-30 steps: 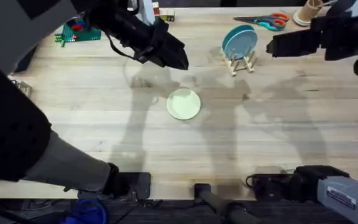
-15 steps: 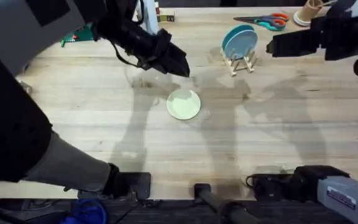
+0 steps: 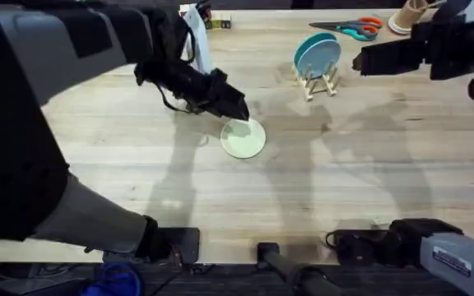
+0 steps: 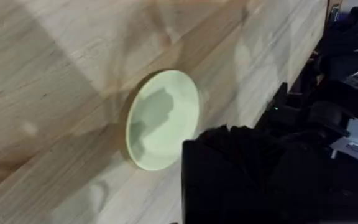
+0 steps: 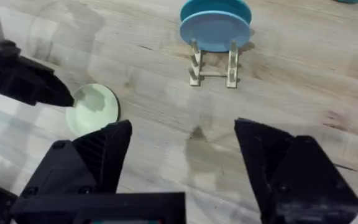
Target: Pick up the plates from the table one by one and place each into a slot on the dish rack.
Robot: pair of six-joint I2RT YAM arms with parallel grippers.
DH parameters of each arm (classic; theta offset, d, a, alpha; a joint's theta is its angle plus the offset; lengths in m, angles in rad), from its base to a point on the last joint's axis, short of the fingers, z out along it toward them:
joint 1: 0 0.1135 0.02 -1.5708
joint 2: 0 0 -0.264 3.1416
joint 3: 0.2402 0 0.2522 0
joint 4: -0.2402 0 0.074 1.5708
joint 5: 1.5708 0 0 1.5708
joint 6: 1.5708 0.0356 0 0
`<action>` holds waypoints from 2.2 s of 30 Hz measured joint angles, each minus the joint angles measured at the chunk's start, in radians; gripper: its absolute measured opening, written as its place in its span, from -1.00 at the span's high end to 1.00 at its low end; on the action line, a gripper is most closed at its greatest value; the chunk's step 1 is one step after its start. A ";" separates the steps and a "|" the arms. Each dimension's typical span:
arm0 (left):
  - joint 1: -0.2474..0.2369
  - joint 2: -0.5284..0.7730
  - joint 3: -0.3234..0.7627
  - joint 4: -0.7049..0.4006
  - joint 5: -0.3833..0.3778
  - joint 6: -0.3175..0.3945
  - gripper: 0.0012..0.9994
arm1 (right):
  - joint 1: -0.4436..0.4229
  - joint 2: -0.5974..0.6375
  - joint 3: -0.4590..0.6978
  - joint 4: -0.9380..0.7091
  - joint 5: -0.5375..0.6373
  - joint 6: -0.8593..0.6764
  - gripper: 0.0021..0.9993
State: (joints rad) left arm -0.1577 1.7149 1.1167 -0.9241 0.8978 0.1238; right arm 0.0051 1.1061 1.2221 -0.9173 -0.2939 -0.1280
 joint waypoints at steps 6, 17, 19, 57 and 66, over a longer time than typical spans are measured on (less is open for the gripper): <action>0.000 0.000 -0.103 0.126 0.000 -0.031 0.92 | 0.000 0.000 0.000 0.000 0.000 0.000 -0.99; 0.000 0.010 -0.205 0.239 -0.015 -0.117 0.92 | 0.000 0.000 0.000 0.000 0.000 0.000 -0.99; 0.000 0.035 -0.205 0.243 -0.017 -0.120 0.92 | 0.000 0.000 0.000 0.000 0.000 0.000 -0.99; 0.024 0.205 -0.172 0.236 0.152 -0.085 0.92 | 0.000 0.000 0.000 0.000 0.000 0.000 -0.99; 0.024 0.205 -0.166 0.222 0.147 -0.084 0.92 | 0.000 0.000 0.000 0.000 0.000 0.000 -0.99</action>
State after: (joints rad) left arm -0.1341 1.9198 0.9504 -0.7024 1.0449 0.0398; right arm 0.0051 1.1062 1.2221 -0.9176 -0.2940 -0.1280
